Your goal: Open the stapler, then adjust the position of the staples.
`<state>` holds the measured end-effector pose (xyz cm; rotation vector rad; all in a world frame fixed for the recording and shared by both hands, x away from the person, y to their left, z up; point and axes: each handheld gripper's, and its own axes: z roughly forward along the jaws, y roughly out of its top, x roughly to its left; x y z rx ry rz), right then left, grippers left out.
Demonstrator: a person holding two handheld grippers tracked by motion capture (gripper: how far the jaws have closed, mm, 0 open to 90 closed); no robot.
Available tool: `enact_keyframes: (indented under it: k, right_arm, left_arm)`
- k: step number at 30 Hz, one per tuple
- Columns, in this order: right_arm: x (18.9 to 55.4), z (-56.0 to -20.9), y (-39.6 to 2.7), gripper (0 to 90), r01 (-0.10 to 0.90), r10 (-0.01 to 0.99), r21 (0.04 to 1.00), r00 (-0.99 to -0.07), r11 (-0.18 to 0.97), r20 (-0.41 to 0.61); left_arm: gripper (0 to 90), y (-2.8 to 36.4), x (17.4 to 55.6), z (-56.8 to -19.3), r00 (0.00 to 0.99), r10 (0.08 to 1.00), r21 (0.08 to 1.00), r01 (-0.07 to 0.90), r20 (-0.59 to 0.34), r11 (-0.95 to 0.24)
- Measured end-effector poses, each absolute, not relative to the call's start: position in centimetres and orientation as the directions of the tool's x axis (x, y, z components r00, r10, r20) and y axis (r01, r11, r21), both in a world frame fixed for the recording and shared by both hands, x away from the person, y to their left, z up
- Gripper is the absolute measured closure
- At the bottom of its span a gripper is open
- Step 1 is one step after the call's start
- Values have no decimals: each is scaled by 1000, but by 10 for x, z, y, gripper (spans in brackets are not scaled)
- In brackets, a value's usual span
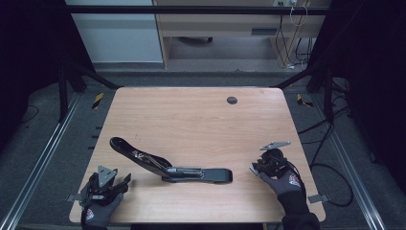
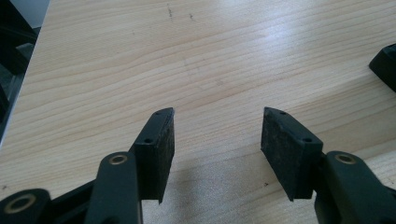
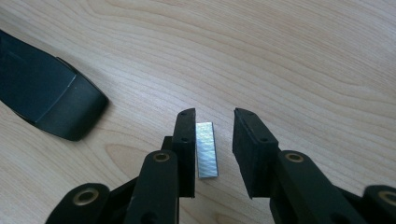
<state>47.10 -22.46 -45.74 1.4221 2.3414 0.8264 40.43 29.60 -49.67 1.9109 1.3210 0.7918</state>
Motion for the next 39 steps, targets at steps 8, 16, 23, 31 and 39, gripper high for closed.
enact_keyframes:
  k: [8,16,23,31,39]
  right_arm:
    - [474,-460,-220,707,725,863,576,-502,378,66]
    - [479,-471,-216,725,744,861,536,-505,399,60]
    - [480,-474,-215,770,743,858,524,-511,415,45]
    - [480,-476,-216,778,744,856,519,-515,420,45]
    - [475,-469,-218,781,721,846,545,-532,427,42]
  left_arm:
    - [438,296,404,-497,303,947,801,538,104,-261]
    - [436,296,404,-496,302,947,802,536,109,-263]
    - [436,296,404,-496,302,947,801,537,110,-264]
    - [436,295,404,-496,302,947,801,537,111,-265]
    - [436,296,404,-497,305,946,800,538,111,-267]
